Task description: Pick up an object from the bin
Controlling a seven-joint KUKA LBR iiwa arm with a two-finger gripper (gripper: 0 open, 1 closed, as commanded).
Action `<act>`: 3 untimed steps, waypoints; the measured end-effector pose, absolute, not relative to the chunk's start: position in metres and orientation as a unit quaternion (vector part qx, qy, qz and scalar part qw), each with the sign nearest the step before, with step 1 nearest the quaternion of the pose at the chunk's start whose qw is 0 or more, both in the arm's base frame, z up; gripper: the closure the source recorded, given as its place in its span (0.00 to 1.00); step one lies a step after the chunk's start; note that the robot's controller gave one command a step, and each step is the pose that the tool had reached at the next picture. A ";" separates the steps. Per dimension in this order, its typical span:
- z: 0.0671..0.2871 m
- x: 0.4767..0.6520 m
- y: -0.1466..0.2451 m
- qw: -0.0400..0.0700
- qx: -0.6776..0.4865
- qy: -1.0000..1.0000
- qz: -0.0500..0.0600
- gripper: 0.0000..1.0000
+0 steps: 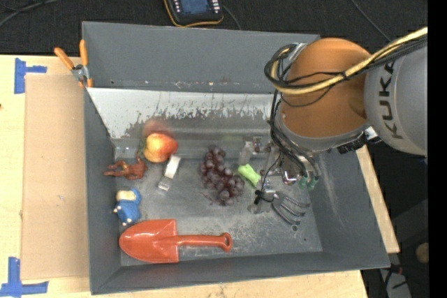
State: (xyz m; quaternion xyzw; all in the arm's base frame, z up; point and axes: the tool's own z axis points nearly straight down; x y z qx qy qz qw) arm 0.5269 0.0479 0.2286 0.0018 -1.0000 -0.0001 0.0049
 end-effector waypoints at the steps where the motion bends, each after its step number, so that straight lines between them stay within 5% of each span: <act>1: 0.233 0.528 0.048 0.001 0.001 -1.000 0.000 0.00; 2: 0.096 0.498 0.102 0.002 0.039 -0.999 -0.001 0.00; 3: 0.151 0.553 0.063 -0.006 -0.030 -1.000 -0.001 0.00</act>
Offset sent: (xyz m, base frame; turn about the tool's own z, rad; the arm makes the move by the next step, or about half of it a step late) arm -0.0355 0.0644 -0.1586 -0.0882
